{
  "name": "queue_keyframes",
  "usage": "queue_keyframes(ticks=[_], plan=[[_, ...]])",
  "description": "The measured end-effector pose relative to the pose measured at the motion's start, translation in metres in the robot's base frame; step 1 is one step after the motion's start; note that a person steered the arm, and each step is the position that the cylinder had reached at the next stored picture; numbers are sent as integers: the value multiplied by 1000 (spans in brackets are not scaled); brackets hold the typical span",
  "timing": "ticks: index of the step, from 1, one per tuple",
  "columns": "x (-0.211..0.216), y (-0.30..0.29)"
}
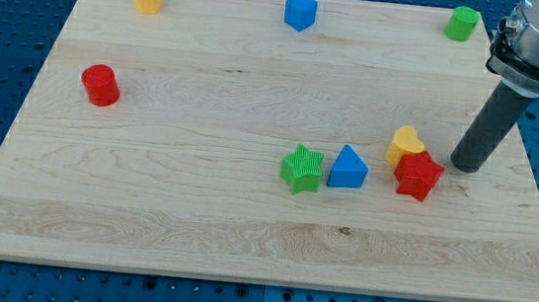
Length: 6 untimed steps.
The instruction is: Move the yellow heart closer to blue triangle
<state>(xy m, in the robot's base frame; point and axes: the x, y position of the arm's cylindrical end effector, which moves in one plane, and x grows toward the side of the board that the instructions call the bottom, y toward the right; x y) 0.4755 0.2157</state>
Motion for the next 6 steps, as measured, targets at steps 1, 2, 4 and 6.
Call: queue_keyframes(ticks=[1,2,4,6], plan=[[-1,-9],[-10,-22],[-10,-53],[13,-105]])
